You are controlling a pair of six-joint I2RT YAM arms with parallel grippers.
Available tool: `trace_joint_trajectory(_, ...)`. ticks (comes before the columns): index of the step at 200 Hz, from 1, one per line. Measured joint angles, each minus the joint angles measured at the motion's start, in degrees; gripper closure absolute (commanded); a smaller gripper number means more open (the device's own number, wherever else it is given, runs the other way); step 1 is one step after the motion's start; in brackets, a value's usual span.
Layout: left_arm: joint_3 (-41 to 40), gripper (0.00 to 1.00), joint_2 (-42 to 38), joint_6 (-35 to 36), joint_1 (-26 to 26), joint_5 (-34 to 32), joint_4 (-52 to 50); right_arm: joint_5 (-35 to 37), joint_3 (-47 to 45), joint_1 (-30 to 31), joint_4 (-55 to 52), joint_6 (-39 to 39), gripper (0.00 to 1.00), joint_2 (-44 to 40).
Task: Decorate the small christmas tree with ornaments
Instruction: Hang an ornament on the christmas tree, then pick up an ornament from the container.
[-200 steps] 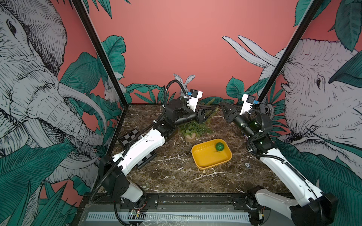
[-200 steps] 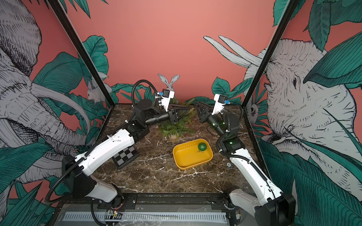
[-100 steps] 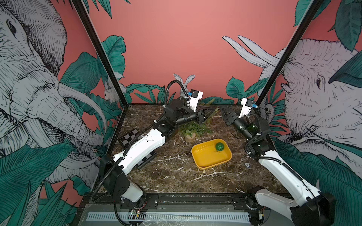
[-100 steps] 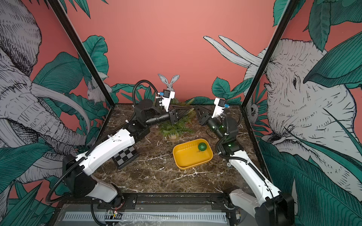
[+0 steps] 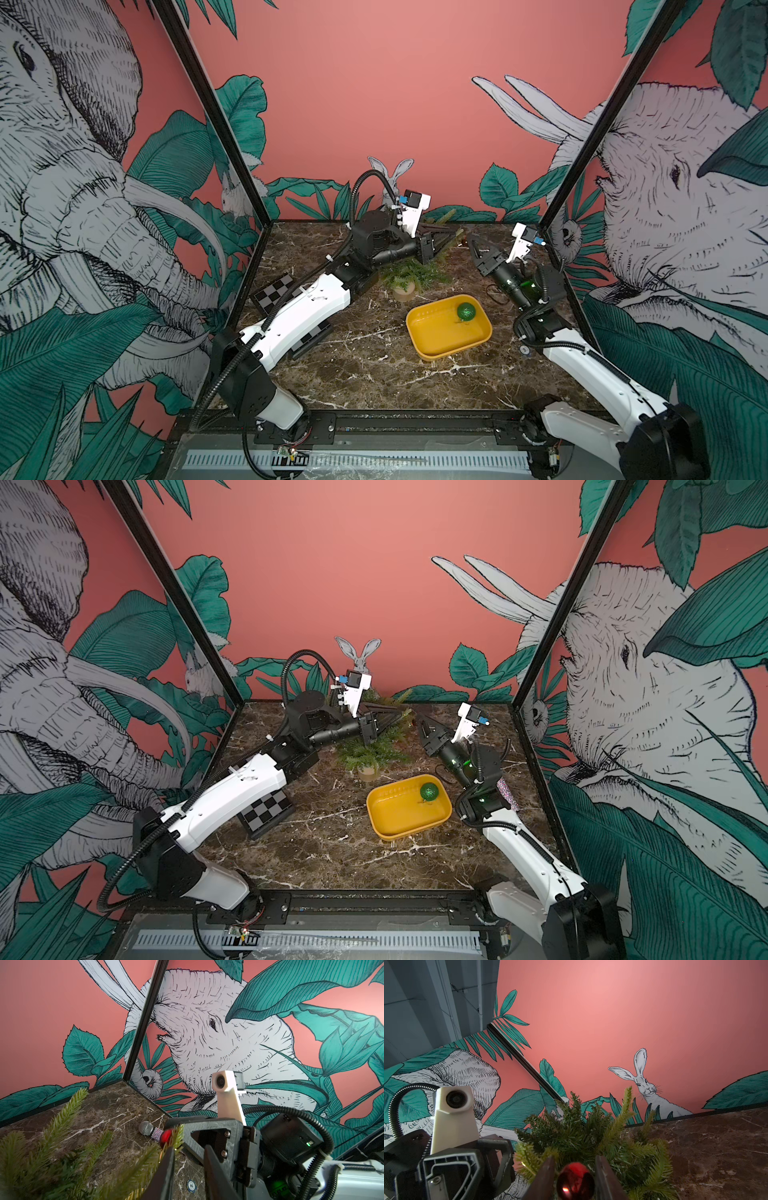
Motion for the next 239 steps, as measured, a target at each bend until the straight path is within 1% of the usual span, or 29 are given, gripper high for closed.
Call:
trace_joint_trajectory(13, 0.0, 0.73, 0.0, 0.0, 0.0, 0.0, 0.0, 0.0, -1.0, 0.0, 1.3, 1.1, 0.56, 0.0)
trace_joint_trajectory(44, 0.0, 0.73, 0.0, -0.1, 0.0, 0.0, 0.0, -0.5, -2.6, 0.0, 2.7, 2.7, 0.56, 0.0)
trace_joint_trajectory(59, 0.0, 0.71, 0.0, -0.1, 0.0, 0.0, 0.0, -0.8, -3.5, 0.0, 2.8, 2.9, 0.56, -0.4)
trace_joint_trajectory(85, -0.1, 0.68, -0.5, 0.1, 0.0, -0.3, -1.3, -1.5, -5.4, 0.0, -0.5, 2.4, 0.55, -3.6)
trace_joint_trajectory(101, -1.0, 0.65, -2.1, 0.7, 0.0, -1.0, -2.7, -1.6, -6.1, 0.0, -5.0, 0.9, 0.55, -7.1)
trace_joint_trajectory(119, -2.7, 0.64, -5.0, 1.5, 0.0, -2.0, -4.9, -1.5, -6.3, 0.0, -11.4, -1.2, 0.55, -11.3)
trace_joint_trajectory(146, -5.4, 0.62, -10.6, 3.3, 0.0, -4.0, -8.7, 0.1, -6.2, 0.0, -23.3, -5.9, 0.54, -16.9)
trace_joint_trajectory(161, -7.0, 0.6, -13.7, 4.2, 0.0, -5.2, -10.0, 1.7, -5.9, 0.0, -30.5, -8.6, 0.52, -18.6)
trace_joint_trajectory(183, -9.4, 0.57, -17.9, 5.6, 0.0, -7.1, -12.5, 3.7, -5.5, 0.0, -39.5, -11.9, 0.5, -19.4)
trace_joint_trajectory(199, -12.0, 0.54, -21.0, 6.7, 0.0, -9.1, -14.5, 4.9, -4.9, 0.0, -45.2, -13.6, 0.48, -19.0)
trace_joint_trajectory(227, -17.7, 0.45, -26.8, 8.2, 0.0, -13.6, -18.1, 6.6, -3.5, 0.0, -52.6, -15.7, 0.47, -16.6)
trace_joint_trajectory(239, -20.3, 0.43, -29.4, 8.5, 0.0, -15.8, -19.6, 7.3, -3.0, 0.0, -54.7, -16.2, 0.46, -15.1)
